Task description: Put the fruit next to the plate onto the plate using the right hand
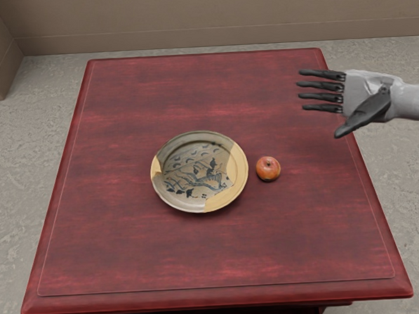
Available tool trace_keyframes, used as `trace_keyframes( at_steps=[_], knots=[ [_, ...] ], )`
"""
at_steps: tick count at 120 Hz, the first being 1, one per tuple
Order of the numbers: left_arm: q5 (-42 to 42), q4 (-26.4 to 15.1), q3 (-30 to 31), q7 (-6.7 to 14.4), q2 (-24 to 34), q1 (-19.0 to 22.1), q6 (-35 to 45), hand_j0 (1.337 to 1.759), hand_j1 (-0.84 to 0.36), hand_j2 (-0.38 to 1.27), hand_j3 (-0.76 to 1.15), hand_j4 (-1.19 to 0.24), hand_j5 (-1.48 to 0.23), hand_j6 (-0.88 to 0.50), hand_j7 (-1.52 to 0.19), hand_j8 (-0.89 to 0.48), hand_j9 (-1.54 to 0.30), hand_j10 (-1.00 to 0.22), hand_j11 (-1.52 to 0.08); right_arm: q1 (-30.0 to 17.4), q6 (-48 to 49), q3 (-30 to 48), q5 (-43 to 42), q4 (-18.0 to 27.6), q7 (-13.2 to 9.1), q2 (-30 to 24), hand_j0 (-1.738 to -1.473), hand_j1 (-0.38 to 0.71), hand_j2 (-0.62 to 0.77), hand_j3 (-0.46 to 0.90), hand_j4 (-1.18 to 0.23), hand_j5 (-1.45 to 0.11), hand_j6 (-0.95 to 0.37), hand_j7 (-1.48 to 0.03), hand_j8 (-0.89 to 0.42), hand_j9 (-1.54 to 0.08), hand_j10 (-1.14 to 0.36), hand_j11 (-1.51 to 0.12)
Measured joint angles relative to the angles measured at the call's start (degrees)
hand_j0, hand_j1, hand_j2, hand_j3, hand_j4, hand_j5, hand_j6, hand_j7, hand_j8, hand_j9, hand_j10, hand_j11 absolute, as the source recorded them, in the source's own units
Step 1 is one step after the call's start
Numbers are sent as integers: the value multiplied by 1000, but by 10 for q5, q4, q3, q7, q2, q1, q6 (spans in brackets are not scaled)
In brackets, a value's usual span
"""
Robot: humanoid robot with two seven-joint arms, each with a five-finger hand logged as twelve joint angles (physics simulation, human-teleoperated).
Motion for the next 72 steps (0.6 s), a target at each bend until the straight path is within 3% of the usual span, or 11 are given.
trace_keyframes(
  at_steps=[28, 43, 58, 72],
  knots=[
    [0, 0, 0, 0, 0, 0, 0, 1658, 53, 50, 0, -247, -321, -247, -321, -247, -321, -247, -321, -2, 0, 4, -26, 36, -1, -33, -1658, -304, -6, 0, -37, -50, -36, -50, -37, -50, -37, -50],
    [0, 0, 0, 0, 0, 0, 0, 1658, 53, 50, 0, -247, -321, -247, -321, -247, -321, -247, -321, -4, -6, 34, -140, 127, 21, -67, -1658, -302, -6, 0, -39, -53, -39, -53, -39, -53, -40, -53],
    [0, 0, 0, 0, 0, 0, 0, 1658, 53, 50, 0, -247, -321, -247, -321, -247, -321, -247, -321, -7, -129, 41, -262, 214, 36, -79, -1658, -301, -6, 0, -42, -54, -42, -54, -42, -54, -42, -54],
    [0, 0, 0, 0, 0, 0, 0, 1658, 53, 50, 0, -247, -321, -247, -321, -247, -321, -247, -321, -26, -268, 39, -352, 251, 38, -69, -1658, -301, -6, 0, -43, -54, -43, -54, -43, -54, -43, -54]
  ],
)
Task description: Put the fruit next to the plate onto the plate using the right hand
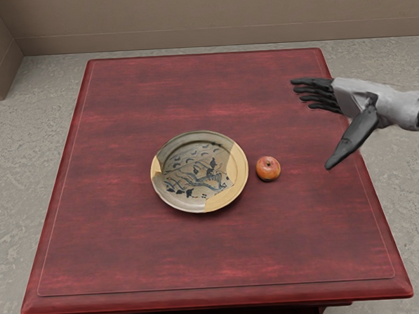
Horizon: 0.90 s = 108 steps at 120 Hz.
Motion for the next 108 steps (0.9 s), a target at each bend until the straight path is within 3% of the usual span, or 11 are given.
trace_keyframes(
  at_steps=[8, 24, 42, 54, 69, 84, 96, 108],
  knots=[
    [0, 0, 0, 0, 0, 0, 0, 1658, 53, 50, 0, -247, -321, -247, -321, -247, -321, -247, -321, -11, -82, -17, -43, 11, -5, 23, -1658, -301, -6, 0, -43, -55, -44, -54, -44, -54, -43, -54],
    [0, 0, 0, 0, 0, 0, 0, 1658, 53, 50, 0, -247, -321, -247, -321, -247, -321, -247, -321, -16, -228, -62, -93, 23, -44, 72, -1658, -301, -6, 0, -44, -55, -45, -54, -45, -55, -44, -54],
    [0, 0, 0, 0, 0, 0, 0, 1658, 53, 50, 0, -247, -321, -247, -321, -247, -321, -247, -321, 17, -294, -120, -141, 26, -135, 111, -1658, -301, -5, 0, -44, -55, -45, -54, -45, -55, -44, -54],
    [0, 0, 0, 0, 0, 0, 0, 1658, 53, 50, 0, -247, -321, -247, -321, -247, -321, -247, -321, 42, -315, -155, -188, 27, -218, 139, -1658, -301, -5, 0, -44, -55, -46, -54, -45, -55, -44, -54],
    [0, 0, 0, 0, 0, 0, 0, 1658, 53, 50, 0, -247, -321, -247, -321, -247, -321, -247, -321, 60, -336, -176, -215, 27, -283, 165, -1658, -299, -6, 0, -46, -57, -47, -56, -47, -57, -46, -56],
    [0, 0, 0, 0, 0, 0, 0, 1658, 53, 50, 0, -247, -321, -247, -321, -247, -321, -247, -321, 121, -395, -257, -209, 27, -308, 207, -1658, -296, -7, 0, -48, -60, -50, -59, -49, -60, -48, -60],
    [0, 0, 0, 0, 0, 0, 0, 1658, 53, 50, 0, -247, -321, -247, -321, -247, -321, -247, -321, 169, -418, -316, -178, 26, -314, 245, -1658, -291, -8, 0, -51, -65, -53, -64, -52, -64, -51, -64],
    [0, 0, 0, 0, 0, 0, 0, 1658, 53, 50, 0, -247, -321, -247, -321, -247, -321, -247, -321, 252, -427, -413, -107, 26, -317, 304, -1658, -291, -8, 0, -51, -64, -52, -64, -52, -64, -51, -64]
  ],
)
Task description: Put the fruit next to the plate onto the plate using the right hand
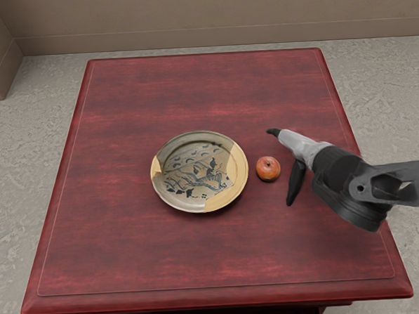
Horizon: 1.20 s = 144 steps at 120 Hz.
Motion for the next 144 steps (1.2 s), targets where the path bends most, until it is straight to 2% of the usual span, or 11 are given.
trace_keyframes(
  at_steps=[11, 22, 66, 107, 144],
  knots=[
    [0, 0, 0, 0, 0, 0, 0, 1658, 53, 50, 0, -247, -321, -247, -321, -247, -321, -247, -321, 49, -3, -49, 46, -1, -1, 32, -1658, -292, -8, 0, -50, -63, -51, -63, -51, -63, -50, -63],
    [0, 0, 0, 0, 0, 0, 0, 1658, 53, 50, 0, -247, -321, -247, -321, -247, -321, -247, -321, 73, -4, -70, 69, -6, -1, 46, -1658, -292, -8, 0, -49, -63, -50, -62, -50, -63, -49, -63],
    [0, 0, 0, 0, 0, 0, 0, 1658, 53, 50, 0, -247, -321, -247, -321, -247, -321, -247, -321, 84, -5, -84, 93, -59, -2, 87, -1658, -283, -10, 0, -56, -72, -57, -72, -57, -72, -56, -72],
    [0, 0, 0, 0, 0, 0, 0, 1658, 53, 50, 0, -247, -321, -247, -321, -247, -321, -247, -321, 67, -5, -85, 87, -81, -2, 103, -1658, 22, -61, 0, -311, -403, -312, -403, -311, -403, -311, -403],
    [0, 0, 0, 0, 0, 0, 0, 1658, 53, 50, 0, -247, -321, -247, -321, -247, -321, -247, -321, 79, -5, -91, 76, -67, -2, 97, -1658, 137, -80, 0, -406, -528, -407, -528, -407, -528, -407, -528]
  ],
)
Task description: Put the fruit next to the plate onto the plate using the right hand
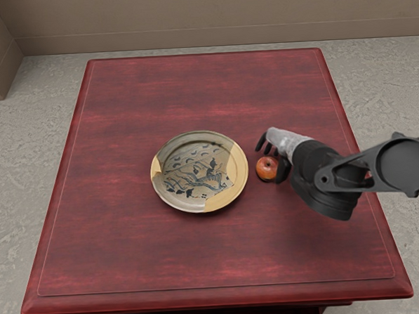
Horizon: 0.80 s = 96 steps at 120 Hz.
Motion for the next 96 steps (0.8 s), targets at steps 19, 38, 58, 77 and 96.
trace_keyframes(
  at_steps=[19, 38, 58, 77, 96],
  knots=[
    [0, 0, 0, 0, 0, 0, 0, 1658, 53, 50, 0, -247, -321, -247, -321, -247, -321, -247, -321, -2, 0, -5, -11, 7, 0, 0, -1658, 157, -83, 0, -423, -549, -423, -549, -423, -549, -423, -549],
    [0, 0, 0, 0, 0, 0, 0, 1658, 53, 50, 0, -247, -321, -247, -321, -247, -321, -247, -321, -2, 0, -6, -15, 17, 0, 0, -1658, 164, -83, 0, -434, -555, -420, -559, -434, -555, -434, -555],
    [0, 0, 0, 0, 0, 0, 0, 1658, 53, 50, 0, -247, -321, -247, -321, -247, -321, -247, -321, -2, -1, -6, -16, 21, 0, 4, -1658, 163, -81, 0, -439, -550, -419, -559, -431, -554, -437, -554],
    [0, 0, 0, 0, 0, 0, 0, 1658, 53, 50, 0, -247, -321, -247, -321, -247, -321, -247, -321, -3, 0, -4, -17, 19, 0, 13, -1658, 163, -82, 0, -436, -551, -425, -558, -424, -556, -433, -556],
    [0, 0, 0, 0, 0, 0, 0, 1658, 53, 50, 0, -247, -321, -247, -321, -247, -321, -247, -321, -6, 0, -3, -18, 15, 0, 17, -1658, 218, -92, 0, -479, -611, -473, -616, -448, -615, -476, -615]
  ],
)
